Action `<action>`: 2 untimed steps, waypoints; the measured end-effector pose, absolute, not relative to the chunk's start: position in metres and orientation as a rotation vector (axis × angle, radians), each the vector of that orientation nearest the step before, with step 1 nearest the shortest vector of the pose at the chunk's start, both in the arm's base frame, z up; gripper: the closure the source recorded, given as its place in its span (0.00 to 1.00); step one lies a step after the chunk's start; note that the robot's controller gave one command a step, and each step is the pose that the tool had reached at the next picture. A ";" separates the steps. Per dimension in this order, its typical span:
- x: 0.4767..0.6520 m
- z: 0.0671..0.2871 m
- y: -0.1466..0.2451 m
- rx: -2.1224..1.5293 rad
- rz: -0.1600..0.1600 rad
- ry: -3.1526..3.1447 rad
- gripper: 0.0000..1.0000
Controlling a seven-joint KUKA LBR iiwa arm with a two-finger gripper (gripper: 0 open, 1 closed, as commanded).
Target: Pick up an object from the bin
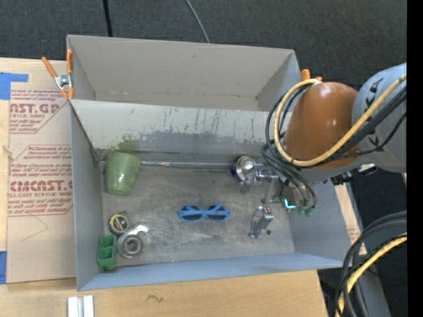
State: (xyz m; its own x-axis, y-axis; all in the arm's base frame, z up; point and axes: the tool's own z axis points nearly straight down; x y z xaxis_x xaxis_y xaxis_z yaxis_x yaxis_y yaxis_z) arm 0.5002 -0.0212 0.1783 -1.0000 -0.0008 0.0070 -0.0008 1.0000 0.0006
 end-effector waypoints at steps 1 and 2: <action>0.516 0.073 0.011 0.442 -0.001 -3.114 0.00; 0.516 0.076 0.011 0.440 0.000 -3.109 1.00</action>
Offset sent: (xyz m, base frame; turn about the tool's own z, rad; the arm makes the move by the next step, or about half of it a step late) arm 0.0153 0.0319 -0.1040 -0.2808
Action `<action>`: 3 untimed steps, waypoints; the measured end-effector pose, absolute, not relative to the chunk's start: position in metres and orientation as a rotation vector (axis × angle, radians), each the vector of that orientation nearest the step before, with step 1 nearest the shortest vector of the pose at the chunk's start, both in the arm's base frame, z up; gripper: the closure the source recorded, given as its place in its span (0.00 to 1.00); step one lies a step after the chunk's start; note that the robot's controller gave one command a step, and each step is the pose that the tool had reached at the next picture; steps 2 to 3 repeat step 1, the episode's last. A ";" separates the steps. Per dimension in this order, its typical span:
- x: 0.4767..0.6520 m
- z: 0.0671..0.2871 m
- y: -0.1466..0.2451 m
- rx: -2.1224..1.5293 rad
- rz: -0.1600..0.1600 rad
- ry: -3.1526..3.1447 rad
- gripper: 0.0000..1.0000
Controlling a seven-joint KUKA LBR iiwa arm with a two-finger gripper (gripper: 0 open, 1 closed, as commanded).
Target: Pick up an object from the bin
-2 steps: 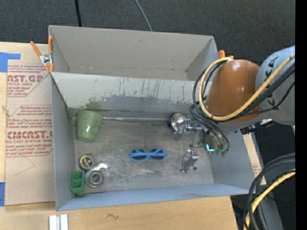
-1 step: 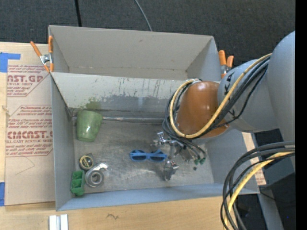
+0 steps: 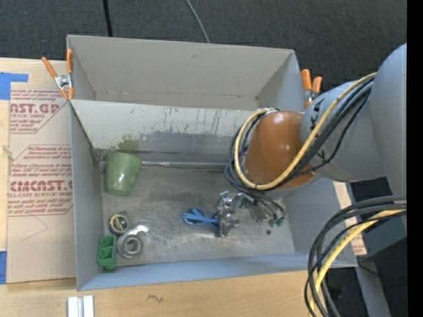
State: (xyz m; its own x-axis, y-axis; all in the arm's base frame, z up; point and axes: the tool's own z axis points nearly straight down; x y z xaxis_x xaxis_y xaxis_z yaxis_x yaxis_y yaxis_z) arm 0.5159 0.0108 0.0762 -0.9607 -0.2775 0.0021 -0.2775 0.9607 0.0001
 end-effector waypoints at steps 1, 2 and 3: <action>0.513 0.252 0.062 0.695 0.000 -3.075 1.00; 0.513 0.252 0.062 0.695 0.000 -3.075 1.00; 0.513 0.252 0.062 0.695 0.000 -3.075 1.00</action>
Offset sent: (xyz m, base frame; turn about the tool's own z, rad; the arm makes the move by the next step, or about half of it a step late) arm -0.0051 0.0491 0.1716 -0.1615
